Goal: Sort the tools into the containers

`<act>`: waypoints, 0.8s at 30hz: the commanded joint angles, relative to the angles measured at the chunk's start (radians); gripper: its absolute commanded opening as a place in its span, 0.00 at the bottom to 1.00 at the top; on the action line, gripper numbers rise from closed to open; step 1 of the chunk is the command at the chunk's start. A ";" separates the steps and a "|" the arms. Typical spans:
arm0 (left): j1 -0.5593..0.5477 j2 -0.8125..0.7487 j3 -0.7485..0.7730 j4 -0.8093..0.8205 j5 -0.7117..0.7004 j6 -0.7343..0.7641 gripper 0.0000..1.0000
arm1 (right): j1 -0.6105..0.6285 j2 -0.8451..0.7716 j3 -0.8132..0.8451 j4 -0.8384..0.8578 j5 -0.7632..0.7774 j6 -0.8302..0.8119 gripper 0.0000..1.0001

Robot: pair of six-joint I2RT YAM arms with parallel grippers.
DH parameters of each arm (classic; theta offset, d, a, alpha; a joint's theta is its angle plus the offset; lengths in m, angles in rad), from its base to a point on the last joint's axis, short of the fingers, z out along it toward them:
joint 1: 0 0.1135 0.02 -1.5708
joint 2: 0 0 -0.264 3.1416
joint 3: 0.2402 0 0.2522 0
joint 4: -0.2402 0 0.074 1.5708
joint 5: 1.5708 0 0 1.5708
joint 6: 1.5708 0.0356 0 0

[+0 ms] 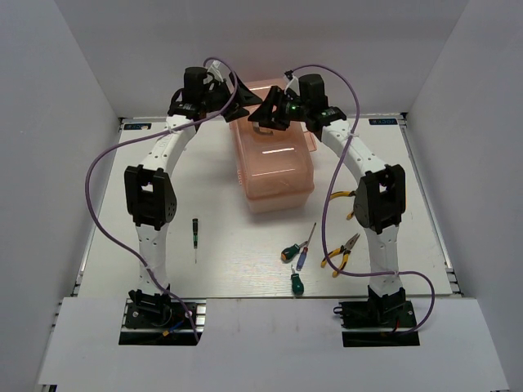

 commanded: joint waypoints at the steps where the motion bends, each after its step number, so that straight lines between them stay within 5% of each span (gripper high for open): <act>1: -0.007 -0.011 0.030 -0.031 0.010 -0.008 0.89 | 0.004 -0.014 -0.010 0.068 -0.071 0.034 0.63; 14: -0.007 -0.002 0.039 -0.068 0.019 -0.008 0.89 | -0.004 -0.031 -0.038 0.153 -0.129 0.069 0.63; 19: -0.007 0.017 0.039 -0.043 0.040 -0.038 0.89 | -0.005 -0.040 -0.076 0.212 -0.204 0.083 0.80; 24: -0.007 0.035 0.039 -0.022 0.070 -0.057 0.88 | -0.018 -0.060 -0.102 0.253 -0.239 0.060 0.80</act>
